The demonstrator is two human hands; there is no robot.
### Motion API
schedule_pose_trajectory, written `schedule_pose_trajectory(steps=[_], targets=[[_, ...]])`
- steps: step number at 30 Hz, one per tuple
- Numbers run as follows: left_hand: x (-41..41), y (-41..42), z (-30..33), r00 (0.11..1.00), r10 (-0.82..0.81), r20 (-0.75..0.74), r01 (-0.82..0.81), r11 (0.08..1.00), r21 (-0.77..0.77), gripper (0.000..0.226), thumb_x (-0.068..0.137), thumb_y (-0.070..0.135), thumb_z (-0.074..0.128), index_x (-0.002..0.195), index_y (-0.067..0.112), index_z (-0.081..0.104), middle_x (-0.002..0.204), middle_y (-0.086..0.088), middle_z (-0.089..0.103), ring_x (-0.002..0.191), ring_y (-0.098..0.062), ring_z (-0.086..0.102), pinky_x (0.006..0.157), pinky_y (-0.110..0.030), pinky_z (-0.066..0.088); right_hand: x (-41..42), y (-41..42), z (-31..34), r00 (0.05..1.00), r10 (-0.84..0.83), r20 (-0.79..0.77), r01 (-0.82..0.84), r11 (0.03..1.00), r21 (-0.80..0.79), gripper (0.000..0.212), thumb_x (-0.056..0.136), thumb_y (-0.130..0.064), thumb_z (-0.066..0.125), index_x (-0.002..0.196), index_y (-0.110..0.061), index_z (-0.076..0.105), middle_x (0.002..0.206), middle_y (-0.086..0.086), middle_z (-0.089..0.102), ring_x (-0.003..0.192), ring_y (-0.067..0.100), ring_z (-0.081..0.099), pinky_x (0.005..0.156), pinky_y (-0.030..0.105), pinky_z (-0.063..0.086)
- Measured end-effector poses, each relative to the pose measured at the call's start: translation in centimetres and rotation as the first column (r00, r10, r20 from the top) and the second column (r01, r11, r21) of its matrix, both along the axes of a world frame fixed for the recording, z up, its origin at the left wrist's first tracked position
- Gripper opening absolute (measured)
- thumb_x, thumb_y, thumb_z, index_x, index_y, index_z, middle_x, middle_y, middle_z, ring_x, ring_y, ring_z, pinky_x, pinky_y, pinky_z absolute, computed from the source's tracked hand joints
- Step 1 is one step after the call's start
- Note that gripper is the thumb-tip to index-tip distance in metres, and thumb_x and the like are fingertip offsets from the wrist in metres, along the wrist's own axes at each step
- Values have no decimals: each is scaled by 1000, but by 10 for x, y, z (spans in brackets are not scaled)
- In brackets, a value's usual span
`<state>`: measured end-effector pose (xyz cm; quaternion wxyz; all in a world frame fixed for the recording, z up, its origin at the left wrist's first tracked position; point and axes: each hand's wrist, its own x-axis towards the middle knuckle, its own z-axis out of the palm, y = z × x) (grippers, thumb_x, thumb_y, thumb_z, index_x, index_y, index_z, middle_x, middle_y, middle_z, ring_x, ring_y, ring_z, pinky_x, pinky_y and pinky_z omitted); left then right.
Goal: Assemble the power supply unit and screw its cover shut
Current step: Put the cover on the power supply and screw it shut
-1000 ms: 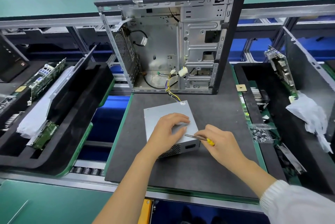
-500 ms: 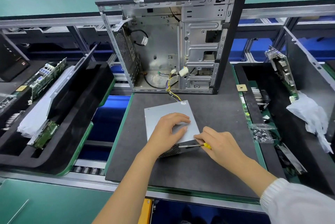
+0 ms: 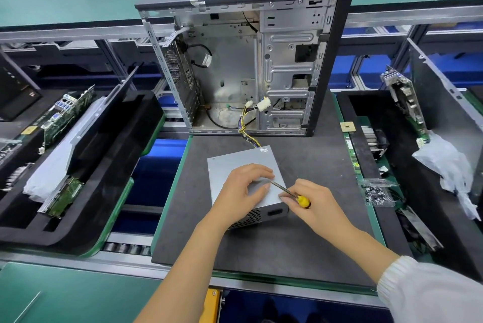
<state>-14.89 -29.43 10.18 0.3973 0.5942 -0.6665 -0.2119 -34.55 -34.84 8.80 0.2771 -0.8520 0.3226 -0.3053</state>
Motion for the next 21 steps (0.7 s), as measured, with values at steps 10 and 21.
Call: schedule_pose_trajectory(steps=[10,21], targets=[[1,0,-1,1000,-9,-4,9,1000,4,22,89,5,65,109,10,71,117,4,68,114,-7,59,102,-32,45,-4,7,0,971,9,-237,-152,791,-593,21,88,-13,51,80,-10,70,63,2,48,38,17,33,30,26,29],[1,-1,-2,1000,-5,13,4,1000,23,23,84,10,73,107,13,73,117,7,68,115,-10,59,102,-42,44,-15,6,-4,993,30,-113,-76,896,-437,24,74,-7,70,96,-14,76,63,-1,50,45,15,39,36,19,34]])
